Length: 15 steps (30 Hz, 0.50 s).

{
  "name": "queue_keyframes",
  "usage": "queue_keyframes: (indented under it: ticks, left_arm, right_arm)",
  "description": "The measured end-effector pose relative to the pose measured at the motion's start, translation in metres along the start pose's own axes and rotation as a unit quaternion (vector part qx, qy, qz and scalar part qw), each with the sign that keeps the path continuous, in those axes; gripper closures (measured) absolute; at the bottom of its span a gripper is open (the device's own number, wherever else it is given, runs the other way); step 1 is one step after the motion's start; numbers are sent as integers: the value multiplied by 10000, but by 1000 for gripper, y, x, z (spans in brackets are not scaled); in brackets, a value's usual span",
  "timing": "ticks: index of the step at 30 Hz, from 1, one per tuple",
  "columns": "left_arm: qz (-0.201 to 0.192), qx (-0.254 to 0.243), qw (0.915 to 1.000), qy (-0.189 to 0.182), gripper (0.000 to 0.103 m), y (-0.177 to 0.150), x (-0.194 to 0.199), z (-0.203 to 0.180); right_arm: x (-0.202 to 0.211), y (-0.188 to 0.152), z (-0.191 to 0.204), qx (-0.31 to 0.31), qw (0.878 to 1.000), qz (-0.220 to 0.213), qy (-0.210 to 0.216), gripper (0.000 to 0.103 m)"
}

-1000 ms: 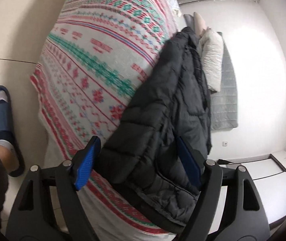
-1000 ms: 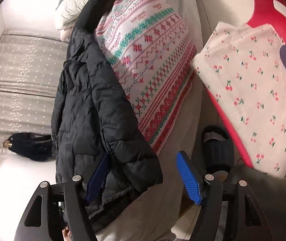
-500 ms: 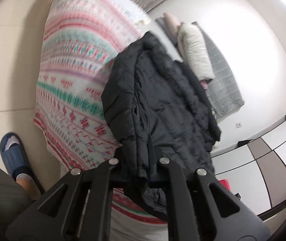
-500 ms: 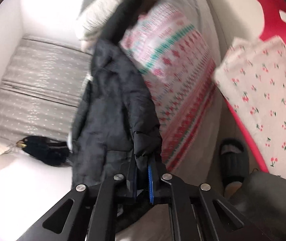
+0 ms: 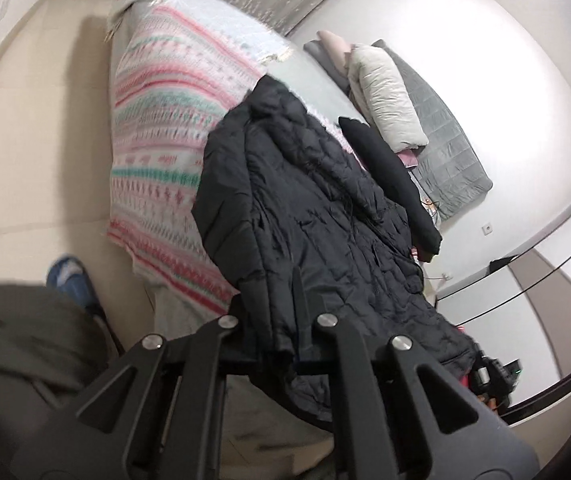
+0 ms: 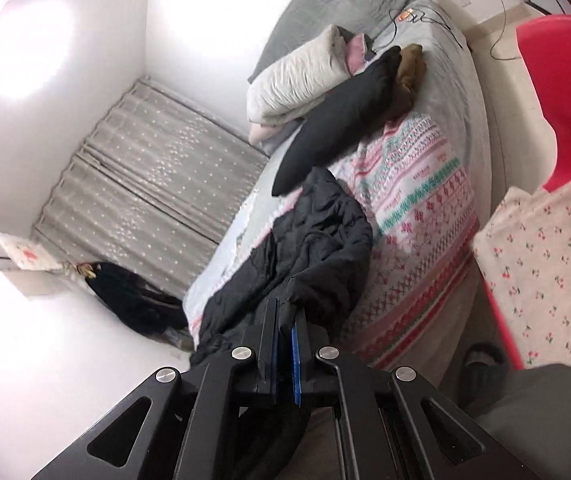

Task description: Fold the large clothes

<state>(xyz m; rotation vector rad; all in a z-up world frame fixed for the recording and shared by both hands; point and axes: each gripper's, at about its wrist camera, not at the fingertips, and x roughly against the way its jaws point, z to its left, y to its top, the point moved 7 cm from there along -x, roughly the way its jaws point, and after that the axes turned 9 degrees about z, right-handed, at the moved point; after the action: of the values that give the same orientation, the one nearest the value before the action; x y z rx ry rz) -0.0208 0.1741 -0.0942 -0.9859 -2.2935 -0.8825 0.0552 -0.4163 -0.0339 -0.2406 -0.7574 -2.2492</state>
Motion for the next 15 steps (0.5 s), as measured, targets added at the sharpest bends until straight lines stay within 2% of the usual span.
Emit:
queue_keyframes:
  ticks: [3,6,9,11,15]
  left_arm:
    - [-46,-20,9999,-98,93,-8,15,-11]
    - [-336,-207,9989,-257,93,-5,39,-31]
    - [-513,-291,9977,-332,93,1,47,-43]
    - [-484,-246,9978,-382,93,3,44,-43]
    - [-721,-477,9954,-417,93,16,46,-52]
  right_arm:
    - [11,-6,7,-5,9997,-98,238,99]
    - [36,-2,28,266,9981,-367,428,99]
    - [46,6,41,460,9967,-492,451,99]
    - [44,12,36,342,9973,-494,411,99]
    - [41,18,36,119,9957,-519,756,99]
